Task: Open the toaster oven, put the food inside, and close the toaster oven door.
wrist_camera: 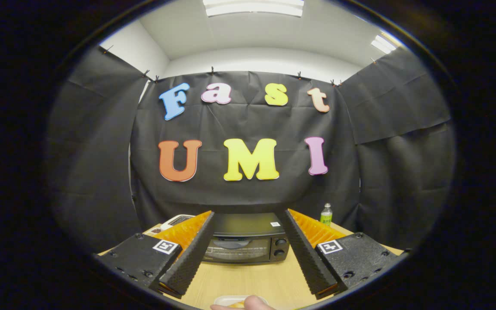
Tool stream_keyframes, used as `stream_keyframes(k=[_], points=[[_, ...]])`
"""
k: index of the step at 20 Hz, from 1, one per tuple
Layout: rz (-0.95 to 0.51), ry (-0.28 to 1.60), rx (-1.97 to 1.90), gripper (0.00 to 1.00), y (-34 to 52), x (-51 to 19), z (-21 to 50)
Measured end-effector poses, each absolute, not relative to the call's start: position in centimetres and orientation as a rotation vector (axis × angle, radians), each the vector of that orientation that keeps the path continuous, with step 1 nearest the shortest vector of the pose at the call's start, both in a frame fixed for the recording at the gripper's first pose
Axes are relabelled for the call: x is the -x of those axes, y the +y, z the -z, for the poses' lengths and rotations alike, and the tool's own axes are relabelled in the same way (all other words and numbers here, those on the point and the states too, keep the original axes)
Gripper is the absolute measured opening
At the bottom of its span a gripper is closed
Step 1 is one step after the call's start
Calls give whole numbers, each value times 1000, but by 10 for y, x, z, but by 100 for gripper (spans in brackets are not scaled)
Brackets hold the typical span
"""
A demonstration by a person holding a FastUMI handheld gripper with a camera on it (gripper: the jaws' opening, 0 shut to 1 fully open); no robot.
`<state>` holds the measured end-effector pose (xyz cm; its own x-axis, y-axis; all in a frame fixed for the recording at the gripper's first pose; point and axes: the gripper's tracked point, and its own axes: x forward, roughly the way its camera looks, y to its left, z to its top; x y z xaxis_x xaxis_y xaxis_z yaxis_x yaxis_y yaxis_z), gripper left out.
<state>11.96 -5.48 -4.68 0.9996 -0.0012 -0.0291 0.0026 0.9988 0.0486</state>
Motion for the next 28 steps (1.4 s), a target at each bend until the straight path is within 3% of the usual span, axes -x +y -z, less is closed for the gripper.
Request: stream_keyframes(k=[7, 16, 20, 28], points=[[-31, -3, -8, 100, -38, -203, 44], [-26, 179, -85, 100, -30, -301, 167], [-22, 298, -64, 100, -28, -316, 222], [-56, 353, 6, 100, -14, -315, 249]])
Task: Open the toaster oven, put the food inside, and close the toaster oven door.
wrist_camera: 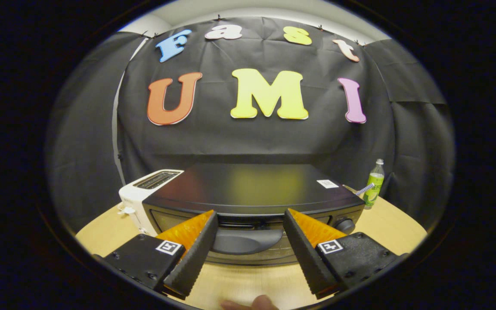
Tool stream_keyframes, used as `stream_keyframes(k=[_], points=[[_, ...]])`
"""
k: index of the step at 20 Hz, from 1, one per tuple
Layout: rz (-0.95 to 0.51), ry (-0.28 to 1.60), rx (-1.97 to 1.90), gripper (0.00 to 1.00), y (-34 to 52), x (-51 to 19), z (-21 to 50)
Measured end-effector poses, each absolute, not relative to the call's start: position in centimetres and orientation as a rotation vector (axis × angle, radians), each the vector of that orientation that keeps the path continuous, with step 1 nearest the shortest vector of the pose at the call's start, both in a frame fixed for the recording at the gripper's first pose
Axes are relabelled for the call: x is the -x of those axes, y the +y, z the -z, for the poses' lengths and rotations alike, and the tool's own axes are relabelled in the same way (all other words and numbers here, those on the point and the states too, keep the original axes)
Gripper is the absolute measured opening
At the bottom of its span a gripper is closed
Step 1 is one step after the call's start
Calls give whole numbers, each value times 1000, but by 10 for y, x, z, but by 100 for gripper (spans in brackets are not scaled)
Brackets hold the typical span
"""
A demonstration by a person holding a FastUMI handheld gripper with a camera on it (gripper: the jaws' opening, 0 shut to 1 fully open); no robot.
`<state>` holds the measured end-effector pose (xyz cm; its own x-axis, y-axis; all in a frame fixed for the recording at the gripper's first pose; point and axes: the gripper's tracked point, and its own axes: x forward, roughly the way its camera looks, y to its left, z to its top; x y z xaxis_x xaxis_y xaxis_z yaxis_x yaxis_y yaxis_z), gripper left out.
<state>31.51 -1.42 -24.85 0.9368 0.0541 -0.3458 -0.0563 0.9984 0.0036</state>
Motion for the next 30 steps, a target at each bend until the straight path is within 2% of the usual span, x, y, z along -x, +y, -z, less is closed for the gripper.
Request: stream_keyframes(k=[6, 11, 25, 30], points=[[-101, 369, -26, 100, -15, -295, 256], [-111, 461, -6, 100, -20, -252, 269], [-102, 748, 31, 100, -22, -205, 300], [-112, 791, 52, 100, -21, -191, 310]])
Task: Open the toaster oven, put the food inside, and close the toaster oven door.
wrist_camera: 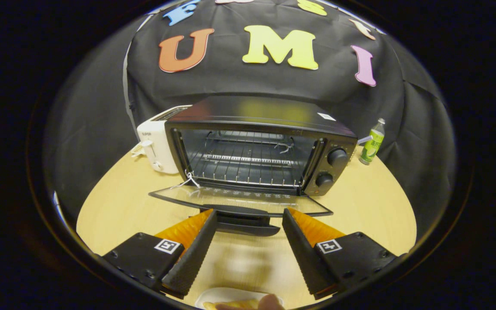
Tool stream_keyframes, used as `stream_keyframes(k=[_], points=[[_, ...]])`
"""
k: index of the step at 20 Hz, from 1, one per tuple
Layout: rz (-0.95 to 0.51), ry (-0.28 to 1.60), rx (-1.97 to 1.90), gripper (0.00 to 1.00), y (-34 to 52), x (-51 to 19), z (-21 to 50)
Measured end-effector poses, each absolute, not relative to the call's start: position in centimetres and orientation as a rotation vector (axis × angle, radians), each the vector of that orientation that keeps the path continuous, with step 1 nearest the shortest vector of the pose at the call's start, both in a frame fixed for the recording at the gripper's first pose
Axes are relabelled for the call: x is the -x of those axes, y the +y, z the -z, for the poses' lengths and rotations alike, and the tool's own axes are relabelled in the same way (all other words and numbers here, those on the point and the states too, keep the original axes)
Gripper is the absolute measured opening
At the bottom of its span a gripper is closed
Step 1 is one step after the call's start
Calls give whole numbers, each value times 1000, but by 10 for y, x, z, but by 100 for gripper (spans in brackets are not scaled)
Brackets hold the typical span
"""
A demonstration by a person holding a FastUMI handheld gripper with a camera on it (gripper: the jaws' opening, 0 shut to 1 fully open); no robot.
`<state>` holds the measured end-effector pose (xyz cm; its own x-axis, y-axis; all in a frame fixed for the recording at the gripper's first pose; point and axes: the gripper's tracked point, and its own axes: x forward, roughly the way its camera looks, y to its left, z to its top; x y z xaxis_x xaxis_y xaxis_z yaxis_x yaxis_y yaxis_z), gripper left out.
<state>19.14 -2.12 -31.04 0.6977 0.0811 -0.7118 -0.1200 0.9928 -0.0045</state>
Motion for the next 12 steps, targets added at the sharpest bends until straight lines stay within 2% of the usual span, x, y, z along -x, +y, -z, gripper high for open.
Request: stream_keyframes(k=[9, 12], points=[[-146, 941, -21, 100, -17, -162, 346], [-145, 902, -31, 99, -18, -159, 338]])
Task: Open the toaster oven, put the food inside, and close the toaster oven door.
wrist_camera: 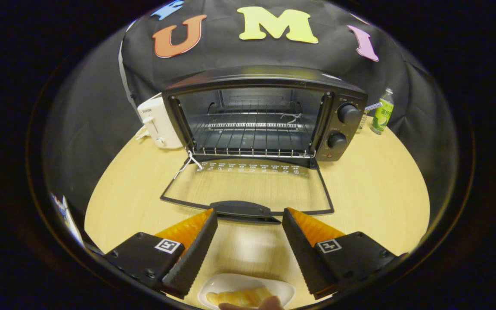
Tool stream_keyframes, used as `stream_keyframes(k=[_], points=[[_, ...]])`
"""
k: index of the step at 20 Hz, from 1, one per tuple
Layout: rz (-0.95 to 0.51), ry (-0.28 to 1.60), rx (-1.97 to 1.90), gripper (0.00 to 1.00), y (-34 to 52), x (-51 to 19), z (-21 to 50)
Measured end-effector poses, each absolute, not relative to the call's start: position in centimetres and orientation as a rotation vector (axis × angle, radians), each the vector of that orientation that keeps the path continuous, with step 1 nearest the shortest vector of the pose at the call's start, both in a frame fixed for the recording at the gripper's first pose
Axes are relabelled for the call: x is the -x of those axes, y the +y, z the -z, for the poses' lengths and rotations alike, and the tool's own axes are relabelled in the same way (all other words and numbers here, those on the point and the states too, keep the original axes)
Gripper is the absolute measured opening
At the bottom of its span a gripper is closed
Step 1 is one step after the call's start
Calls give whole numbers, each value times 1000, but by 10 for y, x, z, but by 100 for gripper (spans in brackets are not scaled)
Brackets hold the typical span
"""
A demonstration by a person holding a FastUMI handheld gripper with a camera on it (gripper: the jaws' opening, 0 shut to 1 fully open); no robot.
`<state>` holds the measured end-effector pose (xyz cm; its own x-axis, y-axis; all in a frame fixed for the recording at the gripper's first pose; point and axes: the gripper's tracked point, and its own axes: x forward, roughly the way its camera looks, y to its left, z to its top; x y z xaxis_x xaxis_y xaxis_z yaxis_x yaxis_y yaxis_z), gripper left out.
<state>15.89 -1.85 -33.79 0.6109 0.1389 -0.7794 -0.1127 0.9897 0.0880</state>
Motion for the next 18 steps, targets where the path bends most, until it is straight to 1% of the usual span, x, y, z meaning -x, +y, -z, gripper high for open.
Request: stream_keyframes(k=[6, 11, 15, 18], points=[[-139, 734, -20, 100, -24, -136, 288], [-165, 602, 15, 99, -25, -93, 244], [-197, 559, 37, 99, -29, -51, 235], [-195, 567, 40, 100, -34, -24, 249]])
